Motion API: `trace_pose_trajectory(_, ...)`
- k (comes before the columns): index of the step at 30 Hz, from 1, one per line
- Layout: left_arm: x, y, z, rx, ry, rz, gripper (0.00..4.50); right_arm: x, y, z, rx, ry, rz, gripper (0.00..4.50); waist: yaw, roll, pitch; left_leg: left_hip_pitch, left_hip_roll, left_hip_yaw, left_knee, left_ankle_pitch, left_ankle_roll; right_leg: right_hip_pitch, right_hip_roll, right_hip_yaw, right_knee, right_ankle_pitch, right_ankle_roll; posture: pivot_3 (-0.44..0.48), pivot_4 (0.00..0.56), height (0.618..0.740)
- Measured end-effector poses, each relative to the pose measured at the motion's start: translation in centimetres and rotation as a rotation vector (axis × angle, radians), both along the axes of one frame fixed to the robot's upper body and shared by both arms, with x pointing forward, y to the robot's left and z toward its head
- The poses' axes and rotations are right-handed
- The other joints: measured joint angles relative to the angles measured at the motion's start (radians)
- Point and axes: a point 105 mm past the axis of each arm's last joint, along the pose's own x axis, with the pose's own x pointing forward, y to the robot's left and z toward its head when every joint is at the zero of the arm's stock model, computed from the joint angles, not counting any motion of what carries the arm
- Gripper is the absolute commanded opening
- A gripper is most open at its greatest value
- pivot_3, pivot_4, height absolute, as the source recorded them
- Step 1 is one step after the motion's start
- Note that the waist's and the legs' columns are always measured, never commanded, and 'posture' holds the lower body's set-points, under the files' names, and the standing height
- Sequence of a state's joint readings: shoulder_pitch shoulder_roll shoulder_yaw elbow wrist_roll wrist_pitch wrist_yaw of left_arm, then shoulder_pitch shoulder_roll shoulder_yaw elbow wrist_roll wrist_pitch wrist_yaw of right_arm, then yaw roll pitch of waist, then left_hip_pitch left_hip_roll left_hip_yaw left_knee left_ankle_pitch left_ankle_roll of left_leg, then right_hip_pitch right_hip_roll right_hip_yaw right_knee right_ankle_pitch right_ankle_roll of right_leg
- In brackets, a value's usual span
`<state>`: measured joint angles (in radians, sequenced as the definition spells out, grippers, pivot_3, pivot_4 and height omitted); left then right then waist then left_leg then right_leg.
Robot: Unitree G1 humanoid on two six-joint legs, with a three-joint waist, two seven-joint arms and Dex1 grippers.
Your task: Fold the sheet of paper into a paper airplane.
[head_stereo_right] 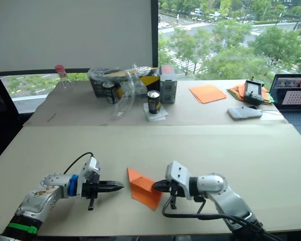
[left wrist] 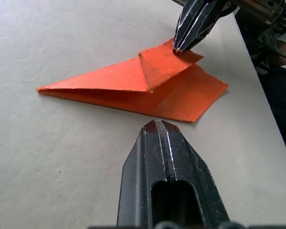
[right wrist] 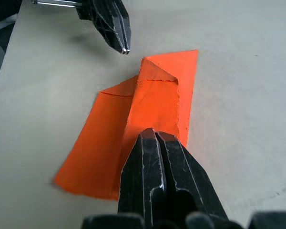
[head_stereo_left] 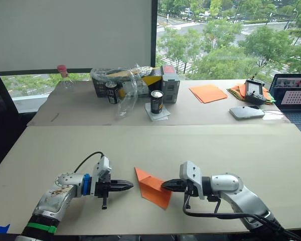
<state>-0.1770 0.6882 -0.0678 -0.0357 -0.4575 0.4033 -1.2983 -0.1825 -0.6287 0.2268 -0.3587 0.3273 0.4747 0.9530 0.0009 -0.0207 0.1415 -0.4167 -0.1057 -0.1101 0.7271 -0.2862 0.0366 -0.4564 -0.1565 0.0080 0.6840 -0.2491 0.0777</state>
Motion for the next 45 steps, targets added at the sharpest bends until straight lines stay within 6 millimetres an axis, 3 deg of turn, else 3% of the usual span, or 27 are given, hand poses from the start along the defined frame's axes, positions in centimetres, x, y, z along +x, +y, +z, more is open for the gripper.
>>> trace_pose_trajectory(4,-0.2,0.3,1.3,0.035,-0.028,-0.016,0.00,-0.9,-1.7,0.8,0.022,0.131,-0.056,1.67,0.010,0.000,0.001,-0.001,0.000,0.000,-0.001,0.000,0.000,0.001,-0.001,0.000,-0.002,0.000,0.000,0.000,0.150,0.670)
trace_pose_trajectory(11,-0.1,-0.7,2.3,0.049,-0.075,-0.028,0.00,-1.3,-1.4,0.2,0.062,0.215,-0.121,4.03,0.010,0.000,0.004,-0.001,0.000,0.001,0.000,0.000,0.000,0.001,-0.001,0.000,-0.002,0.001,-0.001,0.000,0.150,0.670)
trace_pose_trajectory(18,-0.2,-1.0,1.0,0.122,-0.080,-0.041,0.00,-1.9,-0.3,-1.0,0.078,0.265,-0.110,4.03,0.008,-0.001,0.005,-0.002,0.000,0.001,0.000,0.000,0.000,0.000,-0.001,0.000,-0.002,0.002,-0.001,0.000,0.150,0.670)
trace_pose_trajectory(30,0.0,-1.3,0.5,0.148,-0.101,-0.034,0.00,-1.6,0.3,-1.3,0.189,0.336,-0.120,0.07,0.009,-0.001,0.005,-0.002,0.000,0.001,0.000,0.000,-0.001,0.001,0.000,0.000,-0.001,0.002,-0.001,0.000,0.150,0.670)
trace_pose_trajectory(36,0.2,-1.6,0.4,0.131,-0.101,-0.011,0.00,-1.6,-0.2,-0.6,0.218,0.354,-0.082,0.03,0.006,-0.001,0.005,-0.002,0.000,0.002,0.001,0.001,-0.001,0.000,0.000,0.000,-0.001,0.003,-0.001,0.000,0.150,0.670)
trace_pose_trajectory(42,0.3,-1.4,0.4,0.120,-0.086,0.018,0.00,1.2,0.2,5.0,0.193,0.115,0.006,0.03,-0.005,-0.001,0.005,-0.001,0.002,0.001,0.002,0.002,-0.003,0.000,0.005,0.001,-0.001,0.006,-0.003,0.000,0.150,0.670)
trace_pose_trajectory(45,0.8,-0.8,0.9,0.115,-0.100,0.053,0.00,3.4,-0.2,7.7,0.112,-0.105,0.033,0.03,-0.005,0.000,0.006,-0.001,0.002,0.001,0.002,0.003,-0.004,0.000,0.005,0.001,-0.001,0.007,-0.003,0.000,0.150,0.670)
